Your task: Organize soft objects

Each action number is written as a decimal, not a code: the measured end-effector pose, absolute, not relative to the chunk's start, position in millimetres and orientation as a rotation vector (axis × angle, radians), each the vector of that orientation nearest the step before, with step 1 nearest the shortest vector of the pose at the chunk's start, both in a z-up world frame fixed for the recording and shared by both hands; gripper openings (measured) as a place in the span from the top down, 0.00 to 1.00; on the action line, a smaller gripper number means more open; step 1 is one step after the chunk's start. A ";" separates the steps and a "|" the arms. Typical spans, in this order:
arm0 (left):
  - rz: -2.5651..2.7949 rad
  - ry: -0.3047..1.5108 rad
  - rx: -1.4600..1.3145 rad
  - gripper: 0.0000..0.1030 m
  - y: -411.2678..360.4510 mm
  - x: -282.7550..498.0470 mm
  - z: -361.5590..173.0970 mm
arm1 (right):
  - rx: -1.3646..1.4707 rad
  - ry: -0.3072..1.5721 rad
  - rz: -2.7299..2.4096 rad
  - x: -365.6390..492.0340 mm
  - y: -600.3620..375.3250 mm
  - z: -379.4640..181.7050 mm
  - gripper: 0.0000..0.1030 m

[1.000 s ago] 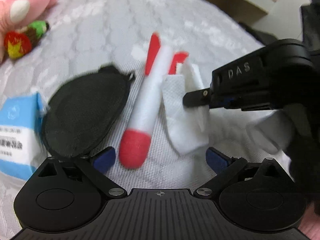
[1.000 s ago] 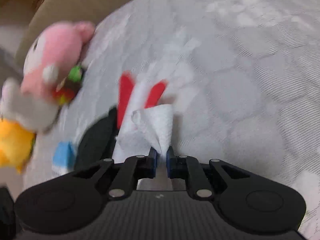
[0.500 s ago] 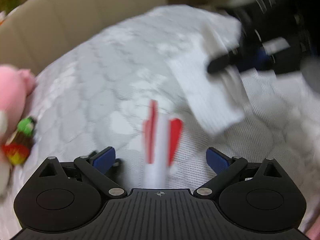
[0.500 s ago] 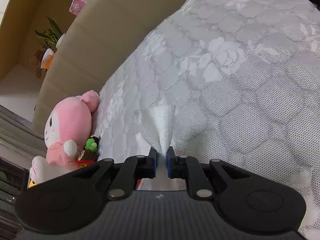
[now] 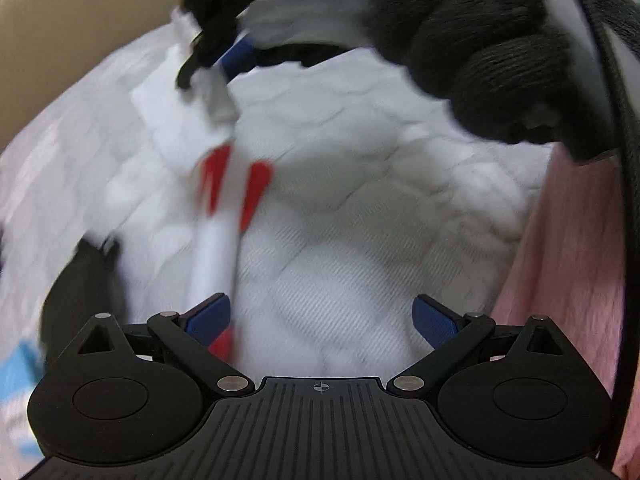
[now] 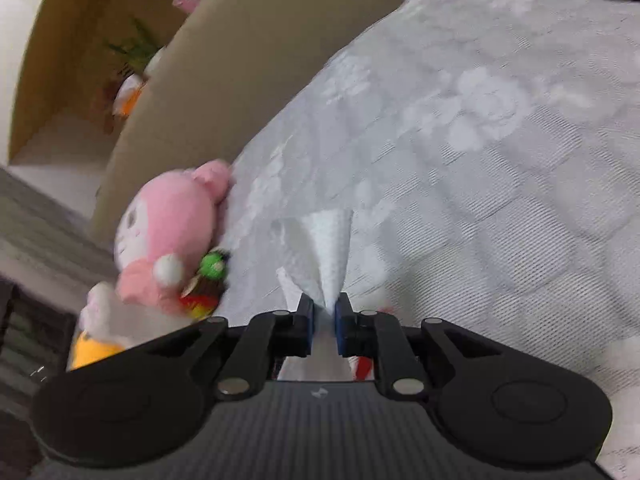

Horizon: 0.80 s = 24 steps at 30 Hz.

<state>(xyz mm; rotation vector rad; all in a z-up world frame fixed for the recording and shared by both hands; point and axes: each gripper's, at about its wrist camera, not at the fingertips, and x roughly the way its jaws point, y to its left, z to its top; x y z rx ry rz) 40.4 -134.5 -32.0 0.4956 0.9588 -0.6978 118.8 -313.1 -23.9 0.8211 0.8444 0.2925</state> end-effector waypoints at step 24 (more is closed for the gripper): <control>-0.535 1.069 0.256 0.02 -90.3 69.9 -63.2 | 0.607 0.926 -0.152 125.6 -319.4 -48.2 0.85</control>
